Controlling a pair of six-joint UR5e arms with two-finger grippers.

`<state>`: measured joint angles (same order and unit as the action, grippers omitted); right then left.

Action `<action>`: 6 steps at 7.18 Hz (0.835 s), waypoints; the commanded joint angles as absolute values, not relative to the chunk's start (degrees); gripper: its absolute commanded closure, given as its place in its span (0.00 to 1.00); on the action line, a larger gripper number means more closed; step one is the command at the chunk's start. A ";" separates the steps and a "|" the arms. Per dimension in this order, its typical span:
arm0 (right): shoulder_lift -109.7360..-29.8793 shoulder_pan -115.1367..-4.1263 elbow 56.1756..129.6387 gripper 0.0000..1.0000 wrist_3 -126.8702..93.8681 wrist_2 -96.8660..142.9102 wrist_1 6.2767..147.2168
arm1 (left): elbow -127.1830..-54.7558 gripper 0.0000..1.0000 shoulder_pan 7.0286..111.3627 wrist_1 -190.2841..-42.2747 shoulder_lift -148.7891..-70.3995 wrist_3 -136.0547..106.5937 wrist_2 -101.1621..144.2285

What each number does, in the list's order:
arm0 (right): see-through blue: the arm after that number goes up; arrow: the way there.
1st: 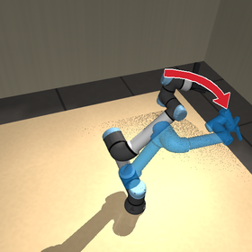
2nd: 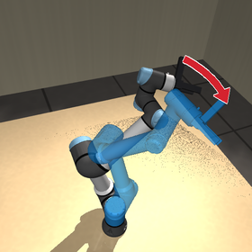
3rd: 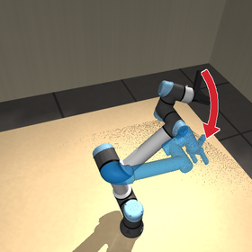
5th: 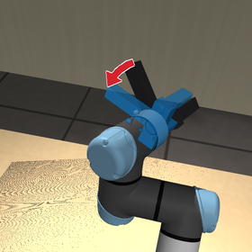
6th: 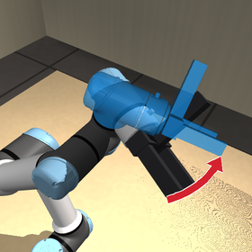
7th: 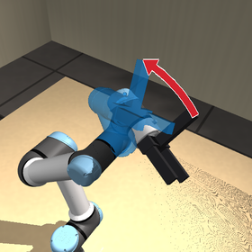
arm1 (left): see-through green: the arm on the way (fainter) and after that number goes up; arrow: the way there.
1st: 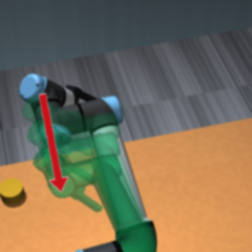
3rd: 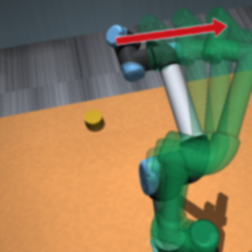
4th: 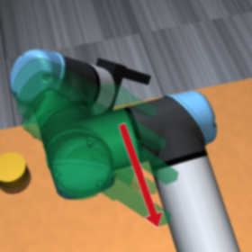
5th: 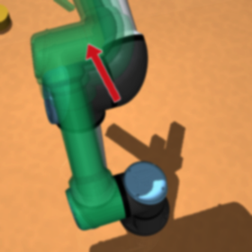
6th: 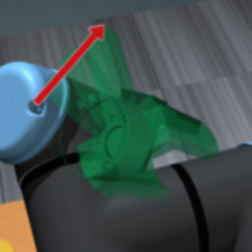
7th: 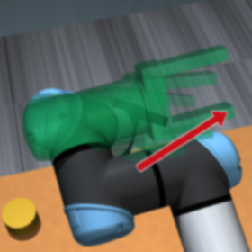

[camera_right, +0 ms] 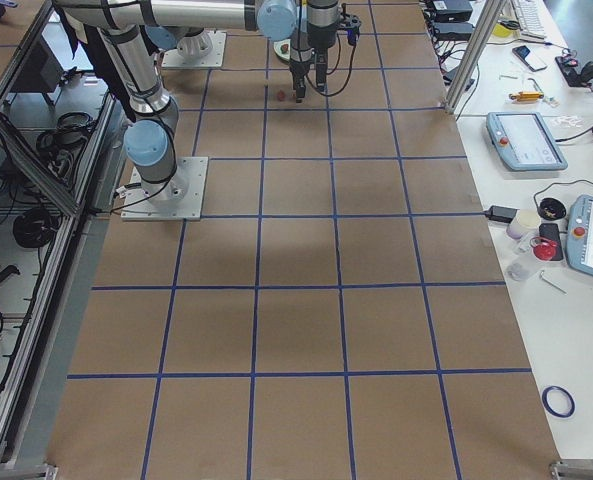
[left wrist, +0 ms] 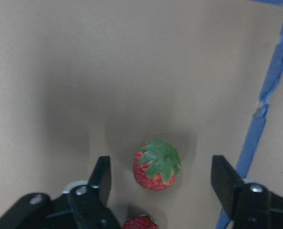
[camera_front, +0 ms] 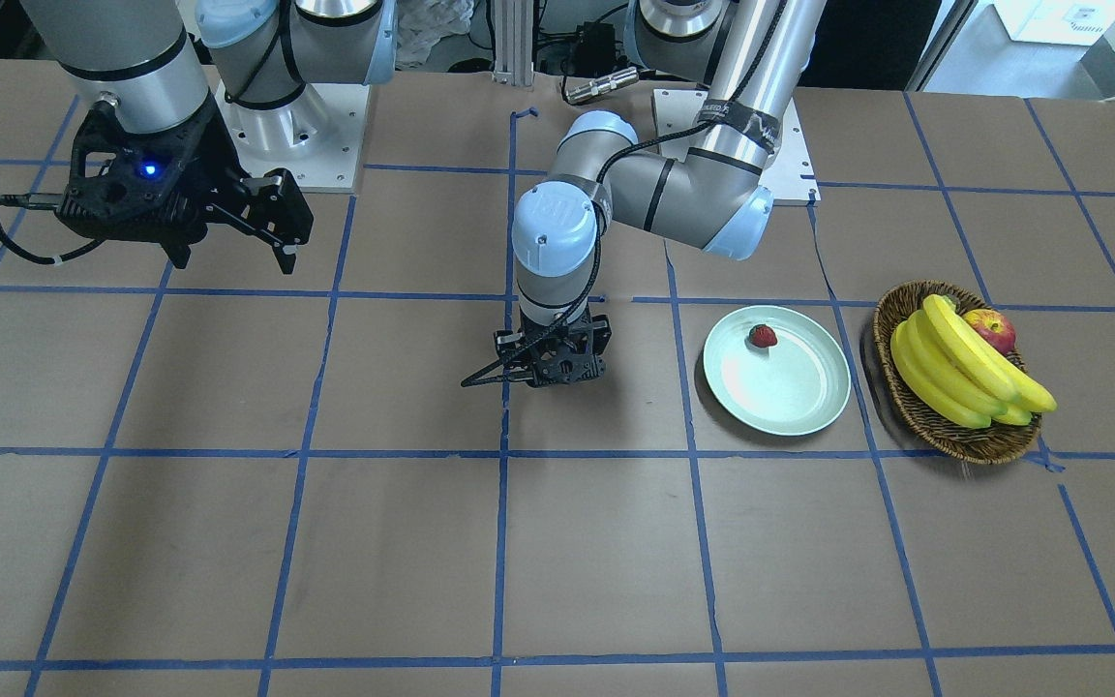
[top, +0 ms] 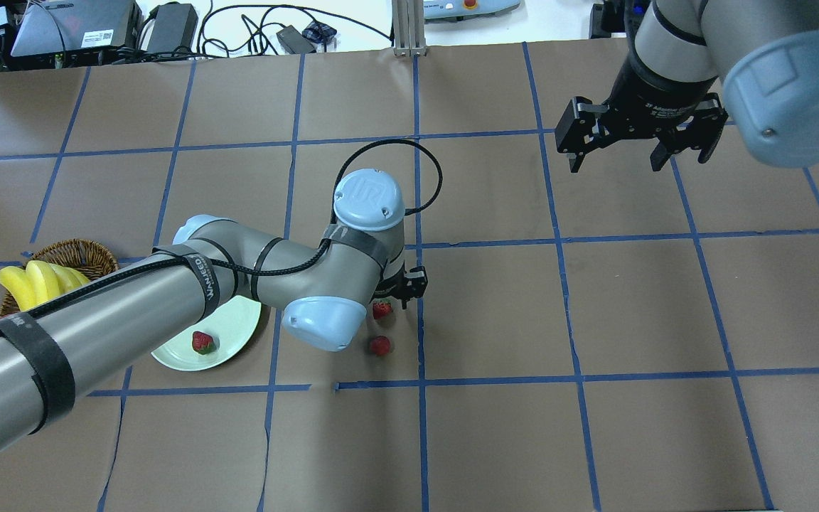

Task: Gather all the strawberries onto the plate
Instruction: 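Move the left gripper back over the two remaining strawberries, then close the left gripper on the strawberry nearer the plate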

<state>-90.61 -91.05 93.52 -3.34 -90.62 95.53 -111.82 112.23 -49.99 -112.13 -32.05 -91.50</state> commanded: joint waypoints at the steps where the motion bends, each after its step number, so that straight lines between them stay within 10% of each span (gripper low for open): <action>1: -90.62 -91.05 93.43 0.00 -3.34 -90.62 95.62 | -111.88 0.87 112.24 -50.27 -112.15 -32.08 -91.67; 2: -90.62 -91.05 93.43 0.00 -3.34 -90.62 95.62 | -111.97 1.00 112.24 -50.45 -112.32 -32.08 -91.67; 6: -90.53 -91.05 93.34 0.00 -3.34 -90.79 95.89 | -110.22 1.00 106.91 -58.05 -108.04 -26.92 -96.92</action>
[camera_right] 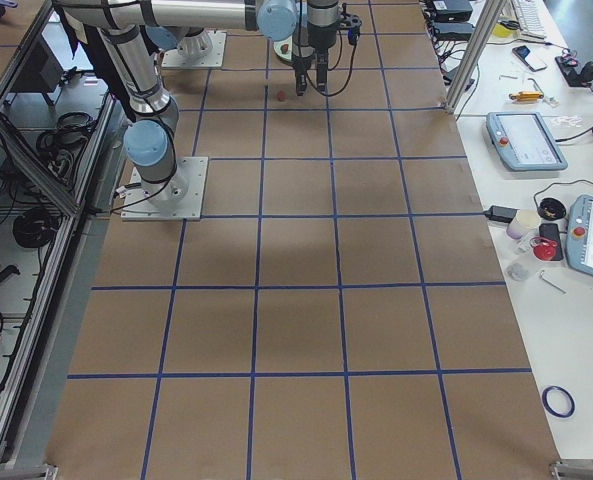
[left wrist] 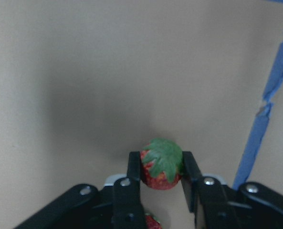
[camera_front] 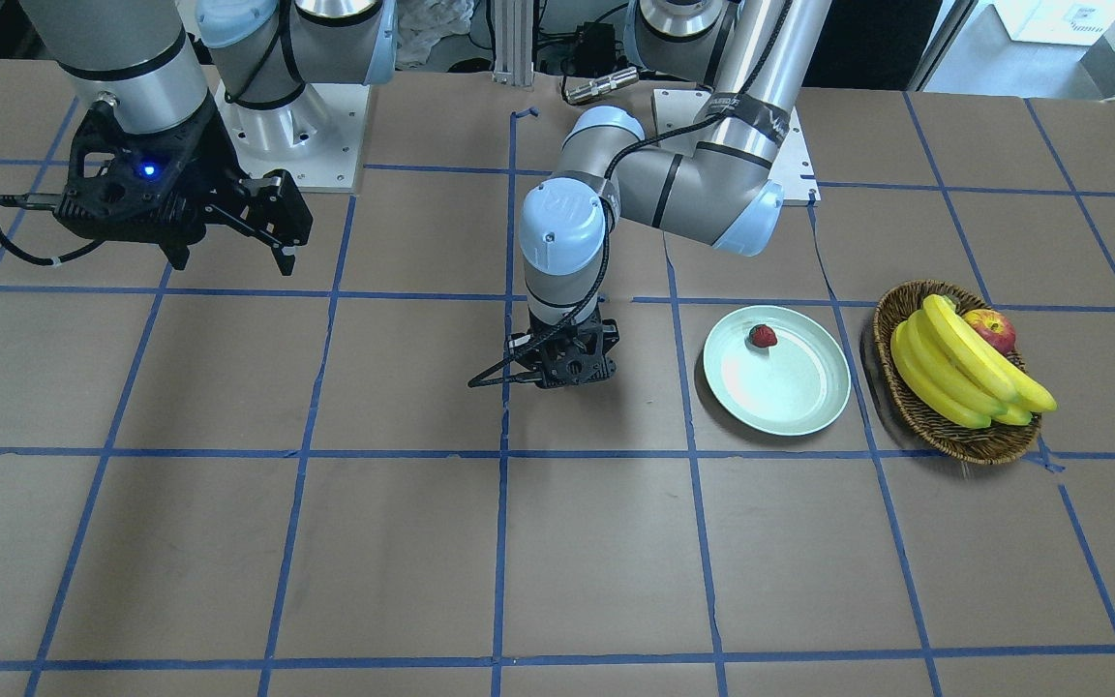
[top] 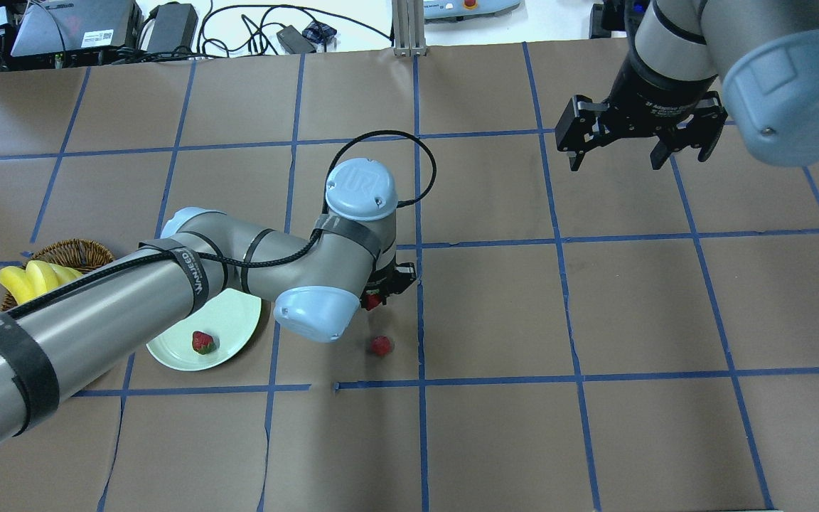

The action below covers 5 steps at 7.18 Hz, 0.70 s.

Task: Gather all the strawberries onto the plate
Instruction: 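Close the left gripper on the strawberry nearer the plate, then carry the strawberry onto the plate and release it with the left gripper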

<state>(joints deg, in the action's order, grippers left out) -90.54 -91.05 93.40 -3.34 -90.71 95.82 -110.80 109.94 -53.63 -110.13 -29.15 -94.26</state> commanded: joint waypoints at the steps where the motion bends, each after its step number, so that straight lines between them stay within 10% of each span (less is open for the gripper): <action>1: -90.53 -91.05 93.34 0.00 -3.34 -90.79 95.98 | -110.65 1.00 104.79 -62.01 -106.02 -22.20 -97.20; 5: -90.44 -90.97 93.34 0.00 -3.34 -90.88 96.15 | -118.10 1.00 92.51 -69.61 -99.41 0.62 -103.17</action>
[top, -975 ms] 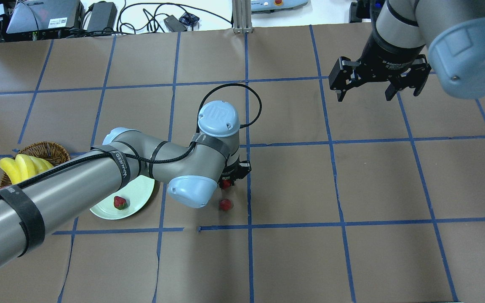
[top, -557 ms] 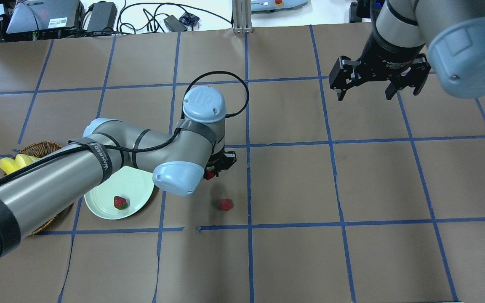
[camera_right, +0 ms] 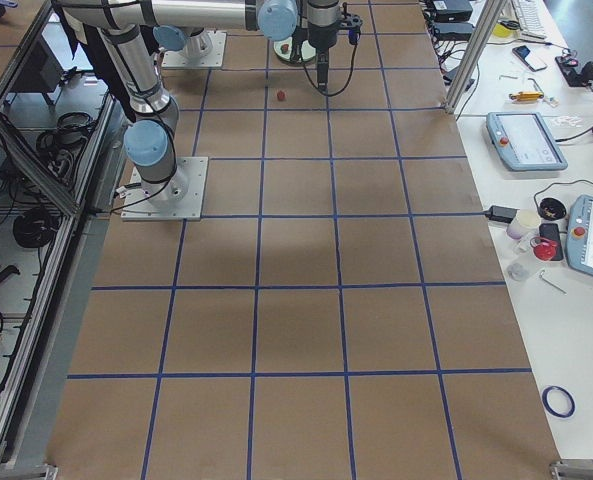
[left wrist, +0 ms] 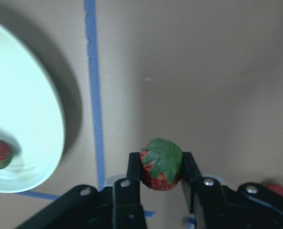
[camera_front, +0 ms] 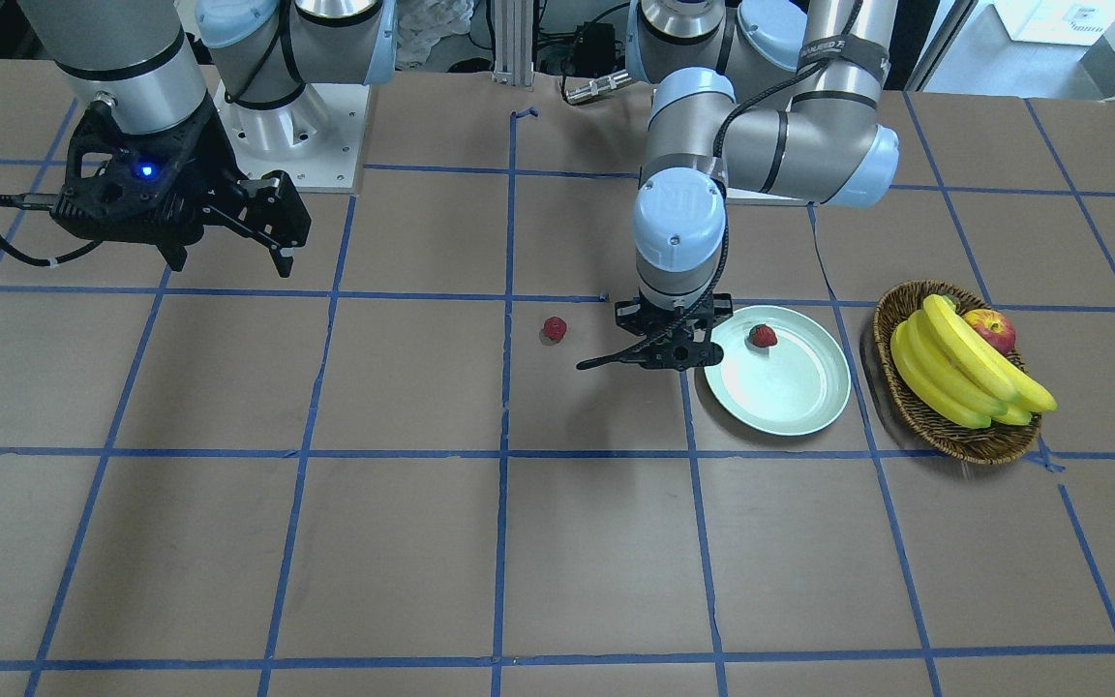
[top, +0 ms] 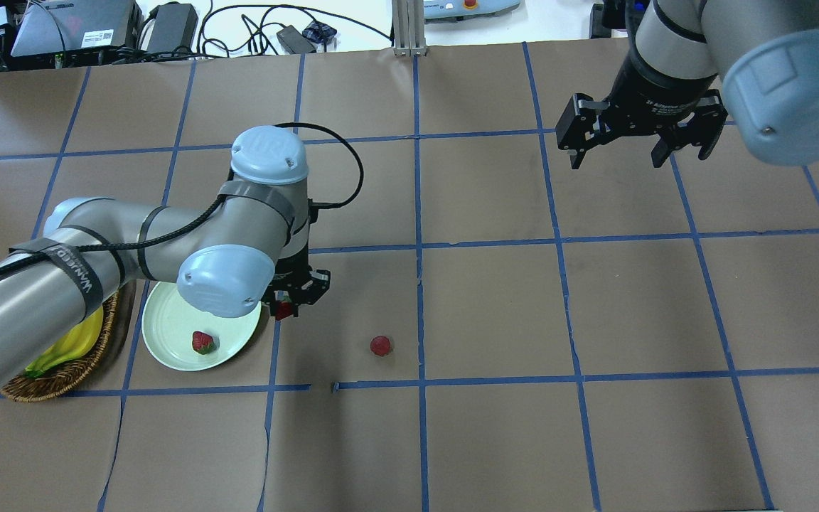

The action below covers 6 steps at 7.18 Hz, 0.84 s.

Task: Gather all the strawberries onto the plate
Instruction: 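Carry the strawberry onto the plate and release it with the left gripper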

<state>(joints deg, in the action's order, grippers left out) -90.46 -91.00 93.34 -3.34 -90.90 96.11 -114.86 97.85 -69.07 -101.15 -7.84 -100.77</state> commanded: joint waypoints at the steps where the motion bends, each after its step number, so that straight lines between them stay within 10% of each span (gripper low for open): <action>1: -90.44 -91.05 93.34 0.00 -3.34 -90.79 96.07 | -118.73 1.00 87.50 -69.26 -99.14 6.71 -103.53; 3: -90.44 -91.05 93.34 0.00 -3.34 -90.79 96.06 | -118.48 0.86 85.60 -69.26 -99.84 8.18 -102.92; 4: -90.44 -91.05 93.34 0.00 -3.34 -90.88 96.15 | -118.82 0.36 85.61 -69.26 -100.02 8.35 -102.75; 6: -90.44 -91.05 93.34 0.00 -3.34 -90.79 96.06 | -118.39 0.13 85.87 -69.26 -100.11 8.26 -102.74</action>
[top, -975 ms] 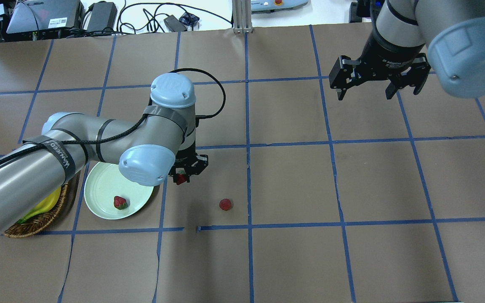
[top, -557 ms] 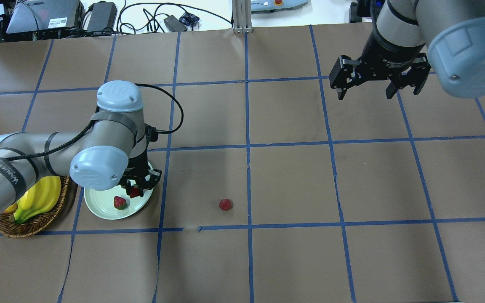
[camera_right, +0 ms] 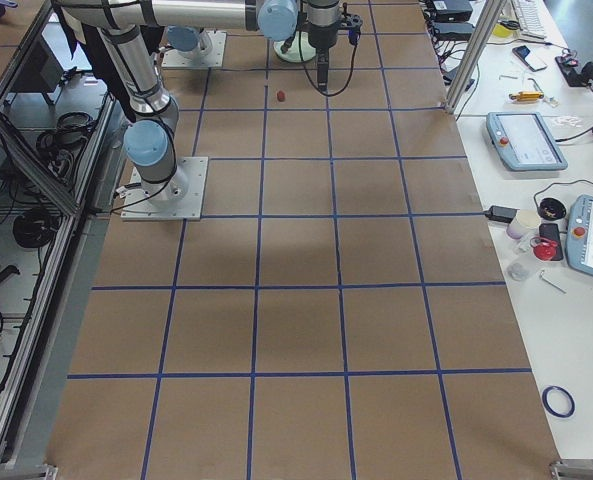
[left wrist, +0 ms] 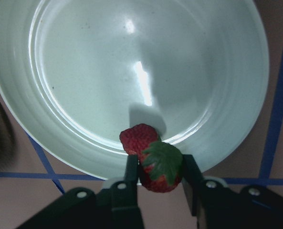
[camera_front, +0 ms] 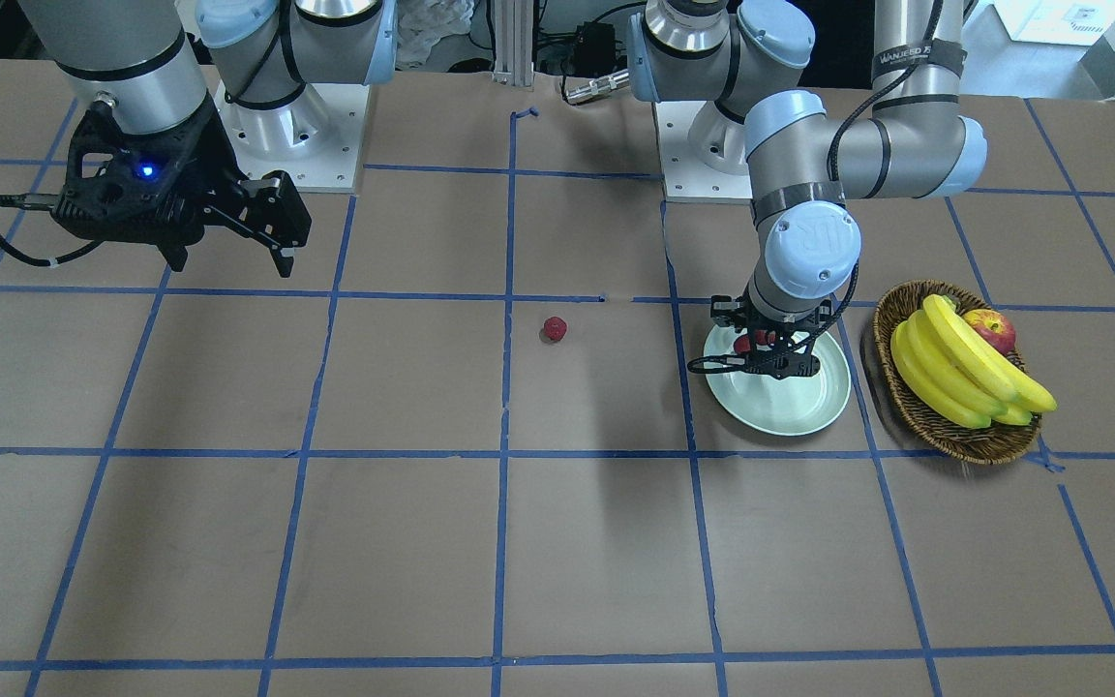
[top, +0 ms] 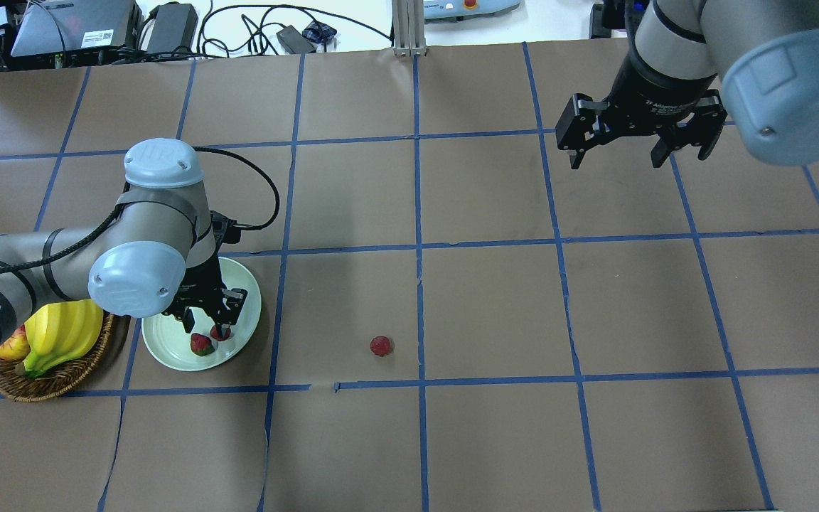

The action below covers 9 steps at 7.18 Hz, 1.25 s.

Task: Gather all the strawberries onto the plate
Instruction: 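Carry the strawberry onto the plate and release it with the left gripper, then move the left gripper down over the last strawberry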

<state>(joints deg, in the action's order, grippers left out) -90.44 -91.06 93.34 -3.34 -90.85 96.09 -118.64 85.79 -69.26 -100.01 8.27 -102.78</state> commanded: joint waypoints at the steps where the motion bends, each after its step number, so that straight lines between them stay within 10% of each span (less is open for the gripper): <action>1: -90.44 -91.05 93.34 0.00 -3.34 -90.79 95.98 | -118.30 0.12 86.57 -68.91 -100.19 6.00 -102.66; 9: -90.35 -91.05 93.60 0.00 -3.43 -90.53 95.36 | -111.36 0.13 112.74 -55.46 -108.10 -32.86 -87.27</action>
